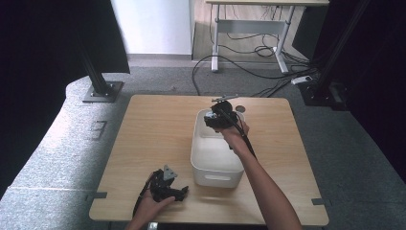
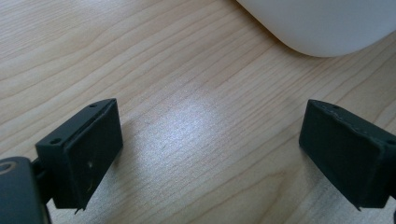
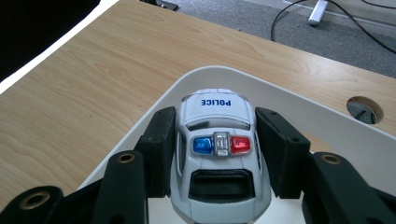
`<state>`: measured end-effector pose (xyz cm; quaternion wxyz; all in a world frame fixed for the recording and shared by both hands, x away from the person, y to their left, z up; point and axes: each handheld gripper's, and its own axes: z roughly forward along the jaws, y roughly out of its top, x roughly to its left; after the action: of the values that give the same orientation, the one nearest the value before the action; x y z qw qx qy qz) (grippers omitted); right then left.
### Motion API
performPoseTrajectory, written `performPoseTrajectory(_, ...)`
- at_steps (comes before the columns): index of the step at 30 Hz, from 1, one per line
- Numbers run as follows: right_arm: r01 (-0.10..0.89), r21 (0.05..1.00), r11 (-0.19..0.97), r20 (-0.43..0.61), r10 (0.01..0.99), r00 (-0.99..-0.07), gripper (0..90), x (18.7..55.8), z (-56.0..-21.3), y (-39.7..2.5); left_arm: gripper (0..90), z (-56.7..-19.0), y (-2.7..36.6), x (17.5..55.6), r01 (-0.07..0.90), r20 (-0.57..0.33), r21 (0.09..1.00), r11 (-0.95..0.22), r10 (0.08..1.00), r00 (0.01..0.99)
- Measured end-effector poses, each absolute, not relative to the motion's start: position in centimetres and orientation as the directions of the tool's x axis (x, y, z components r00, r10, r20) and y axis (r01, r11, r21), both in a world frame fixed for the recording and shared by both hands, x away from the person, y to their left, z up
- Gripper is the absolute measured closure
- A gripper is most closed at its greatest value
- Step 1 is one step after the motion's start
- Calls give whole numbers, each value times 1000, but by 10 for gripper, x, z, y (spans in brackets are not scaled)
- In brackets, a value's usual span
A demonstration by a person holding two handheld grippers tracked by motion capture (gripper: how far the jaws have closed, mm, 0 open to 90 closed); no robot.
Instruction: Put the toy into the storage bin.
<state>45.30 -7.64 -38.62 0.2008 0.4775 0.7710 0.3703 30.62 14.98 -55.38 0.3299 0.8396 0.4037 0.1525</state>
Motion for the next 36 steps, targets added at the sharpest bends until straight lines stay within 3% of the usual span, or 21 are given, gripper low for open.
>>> performPoseTrajectory(36, 627, 726, 282, 40, 893, -449, 500, 476, -399, -57, 63, -554, 150, 306, 576, -11, 678, -458, 777, 630)
